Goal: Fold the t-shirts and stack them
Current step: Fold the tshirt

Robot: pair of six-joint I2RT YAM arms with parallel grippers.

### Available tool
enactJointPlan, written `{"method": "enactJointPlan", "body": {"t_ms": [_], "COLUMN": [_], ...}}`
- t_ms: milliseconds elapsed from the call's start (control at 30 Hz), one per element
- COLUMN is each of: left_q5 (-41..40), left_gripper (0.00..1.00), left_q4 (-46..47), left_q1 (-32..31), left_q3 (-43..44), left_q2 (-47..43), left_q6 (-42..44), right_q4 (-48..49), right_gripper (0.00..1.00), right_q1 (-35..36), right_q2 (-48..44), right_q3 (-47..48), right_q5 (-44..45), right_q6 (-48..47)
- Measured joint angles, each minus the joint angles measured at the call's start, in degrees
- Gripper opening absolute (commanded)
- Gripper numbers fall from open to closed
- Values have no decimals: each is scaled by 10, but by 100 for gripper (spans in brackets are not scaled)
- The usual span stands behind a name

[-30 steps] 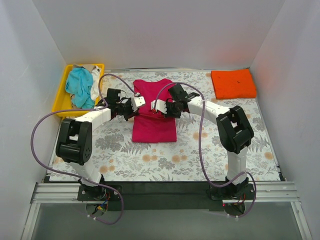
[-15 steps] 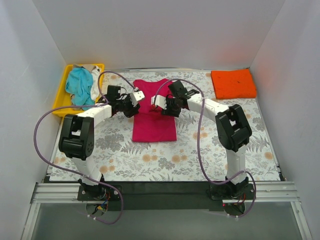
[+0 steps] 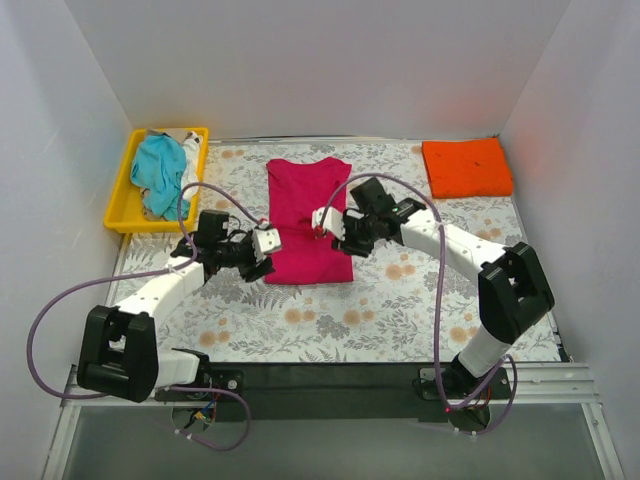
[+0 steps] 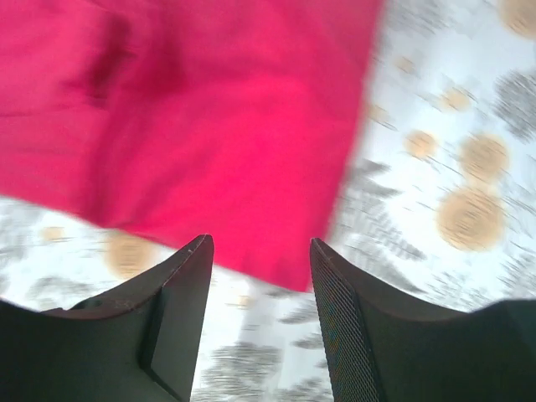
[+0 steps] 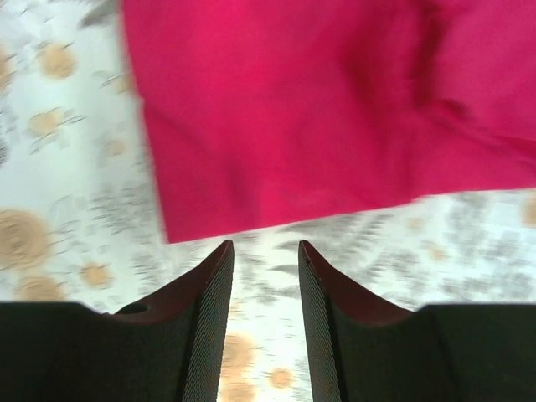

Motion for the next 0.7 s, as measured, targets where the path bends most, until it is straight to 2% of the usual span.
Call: {"method": "enactJointPlan", "body": {"t_ms": [133, 300, 567, 700], "left_q5": [-4, -23, -30, -40], "left_gripper": [49, 50, 50, 46], "left_q4": [-18, -14, 21, 45], "left_q1": [-33, -42, -50, -59], "left_q3": [-76, -113, -131, -145], "left_q2": [-24, -25, -26, -14], "left_q6": [44, 83, 153, 173], "right_q4": [-2, 24, 81, 110], "right_gripper": [48, 51, 47, 37], "right_q1": [45, 84, 96, 98], "right_q2": [0, 0, 3, 21], "right_q3": [-82, -143, -170, -179], "right_q5": [5, 24, 56, 71], "right_q6": [12, 18, 12, 4]}}
